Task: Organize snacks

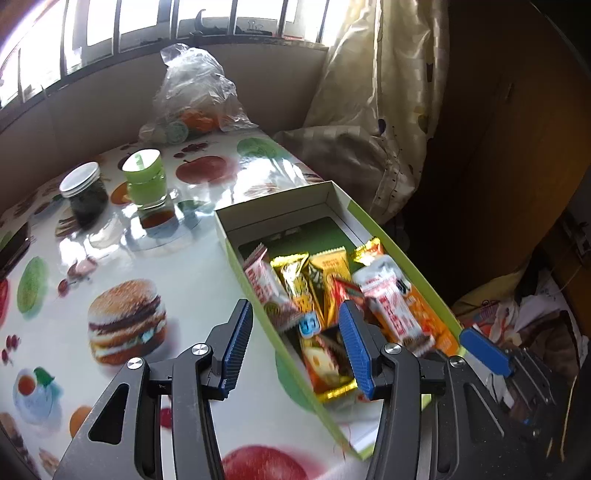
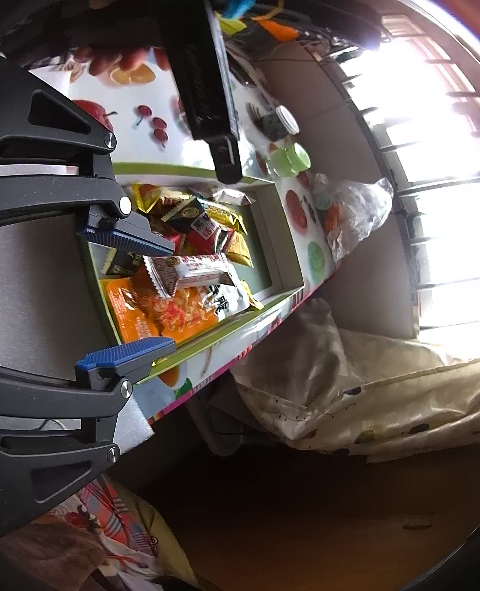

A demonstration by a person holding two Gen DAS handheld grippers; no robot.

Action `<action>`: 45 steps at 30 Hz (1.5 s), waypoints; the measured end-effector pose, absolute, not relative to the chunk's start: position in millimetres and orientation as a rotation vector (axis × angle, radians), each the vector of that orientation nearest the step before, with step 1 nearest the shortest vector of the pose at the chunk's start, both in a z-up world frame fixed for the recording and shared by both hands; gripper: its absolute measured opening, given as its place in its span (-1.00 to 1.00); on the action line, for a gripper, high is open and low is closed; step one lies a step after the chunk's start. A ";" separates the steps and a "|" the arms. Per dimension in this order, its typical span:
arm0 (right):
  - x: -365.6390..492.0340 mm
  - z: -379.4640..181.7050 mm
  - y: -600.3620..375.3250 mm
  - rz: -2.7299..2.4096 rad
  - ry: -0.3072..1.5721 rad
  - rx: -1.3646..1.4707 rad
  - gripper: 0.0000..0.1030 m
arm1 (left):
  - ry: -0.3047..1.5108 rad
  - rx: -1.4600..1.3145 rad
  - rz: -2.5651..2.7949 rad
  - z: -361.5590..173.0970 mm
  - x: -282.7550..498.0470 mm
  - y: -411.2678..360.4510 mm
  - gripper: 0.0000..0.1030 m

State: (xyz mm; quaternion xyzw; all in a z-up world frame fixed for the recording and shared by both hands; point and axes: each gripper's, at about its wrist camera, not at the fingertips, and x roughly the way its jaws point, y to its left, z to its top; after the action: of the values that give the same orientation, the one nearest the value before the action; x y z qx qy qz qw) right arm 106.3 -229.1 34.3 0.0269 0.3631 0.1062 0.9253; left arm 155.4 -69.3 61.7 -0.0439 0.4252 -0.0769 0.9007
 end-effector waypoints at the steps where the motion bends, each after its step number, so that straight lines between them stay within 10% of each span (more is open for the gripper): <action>1: 102.6 34.7 -228.9 0.213 0.743 0.054 -0.13 | 0.877 -0.090 -0.159 61.9 149.0 -68.8 -0.03; 45: 38.5 -11.1 -214.6 0.145 0.769 -0.055 0.00 | 0.929 -0.067 -0.093 -1.3 46.2 -63.5 0.06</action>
State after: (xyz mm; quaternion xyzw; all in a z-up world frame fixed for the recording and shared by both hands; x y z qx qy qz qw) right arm 38.5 -214.6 -11.1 -0.0270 0.3749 0.0708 0.9240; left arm 46.2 -63.5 -1.3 -0.0323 0.4479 -0.0446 0.8924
